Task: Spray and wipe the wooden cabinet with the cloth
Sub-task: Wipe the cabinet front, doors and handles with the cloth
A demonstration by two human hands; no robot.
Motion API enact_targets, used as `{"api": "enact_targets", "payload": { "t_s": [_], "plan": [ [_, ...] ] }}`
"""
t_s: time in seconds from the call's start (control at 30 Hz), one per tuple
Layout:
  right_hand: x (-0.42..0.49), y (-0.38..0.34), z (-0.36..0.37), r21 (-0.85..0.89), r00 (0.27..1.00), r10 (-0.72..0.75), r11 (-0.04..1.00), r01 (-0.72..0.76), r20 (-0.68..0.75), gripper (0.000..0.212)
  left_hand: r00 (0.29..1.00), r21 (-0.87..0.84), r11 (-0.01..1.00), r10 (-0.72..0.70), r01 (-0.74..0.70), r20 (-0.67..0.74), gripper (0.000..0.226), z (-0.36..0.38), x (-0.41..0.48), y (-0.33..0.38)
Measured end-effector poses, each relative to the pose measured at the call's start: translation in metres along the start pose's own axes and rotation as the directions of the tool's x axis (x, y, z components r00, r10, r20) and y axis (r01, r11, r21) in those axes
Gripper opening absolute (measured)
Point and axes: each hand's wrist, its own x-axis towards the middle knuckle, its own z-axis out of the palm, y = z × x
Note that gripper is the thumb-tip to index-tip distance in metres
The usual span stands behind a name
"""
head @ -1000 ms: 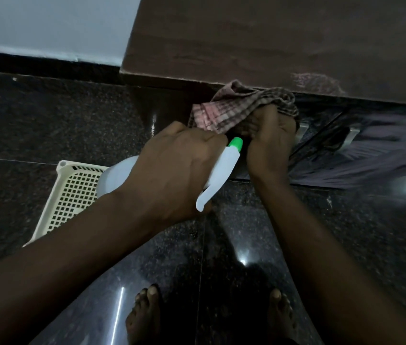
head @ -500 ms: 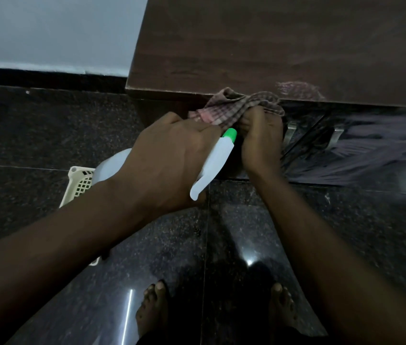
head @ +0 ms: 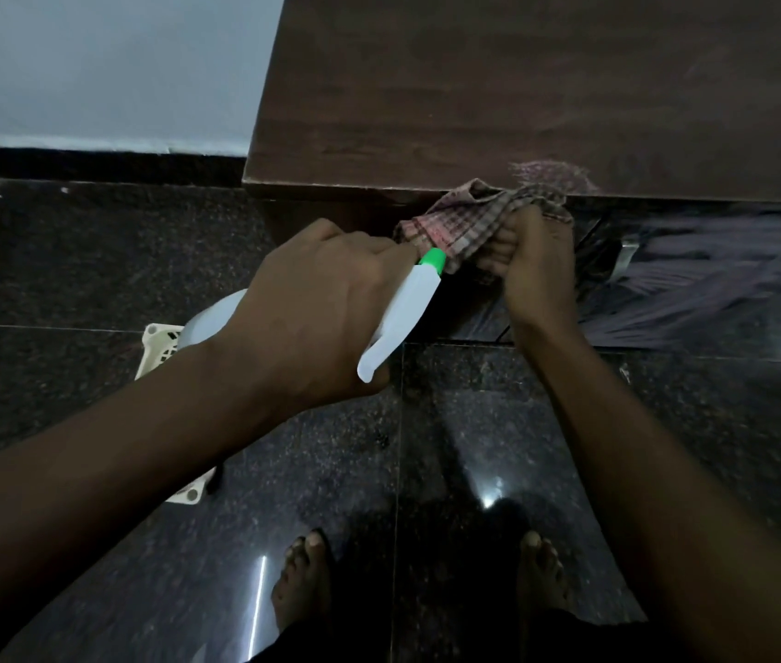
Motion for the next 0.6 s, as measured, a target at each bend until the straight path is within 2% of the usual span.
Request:
{"api": "enact_targets", "payload": {
  "t_s": [0.1, 0.23, 0.3, 0.4, 0.5, 0.6],
  "plan": [
    [0.000, -0.001, -0.001, -0.040, 0.999, -0.011, 0.999, 0.012, 0.033, 0.045, 1.000, -0.004, 1.000, 0.008, -0.008, 0.014, 0.024, -0.001, 0.003, 0.005],
    [0.002, 0.005, -0.025, -0.007, 0.988, 0.007, 1.000, -0.008, -0.153, 0.051, 0.998, 0.020, 0.998, 0.060, -0.061, 0.029, 0.014, -0.004, 0.011, 0.013],
    [0.001, 0.005, -0.029, -0.001, 0.983, 0.022, 1.000, -0.023, -0.185, 0.050, 0.997, 0.020, 0.997, 0.073, -0.074, 0.024, 0.012, -0.007, 0.015, 0.016],
    [-0.001, 0.000, -0.016, -0.017, 0.996, 0.005, 1.000, -0.006, -0.083, 0.039, 0.997, 0.013, 0.997, 0.076, -0.076, -0.007, 0.013, -0.011, 0.020, 0.021],
    [-0.003, -0.008, 0.008, -0.173, 0.997, -0.036, 0.984, 0.048, 0.073, 0.036, 0.998, 0.019, 0.998, 0.063, -0.063, -0.009, 0.017, -0.011, 0.022, 0.024],
    [-0.009, -0.012, 0.028, -0.270, 0.980, -0.057, 0.957, 0.108, 0.189, 0.034, 0.998, -0.011, 0.998, 0.060, -0.060, 0.007, 0.009, -0.012, 0.020, 0.026]
  ]
}}
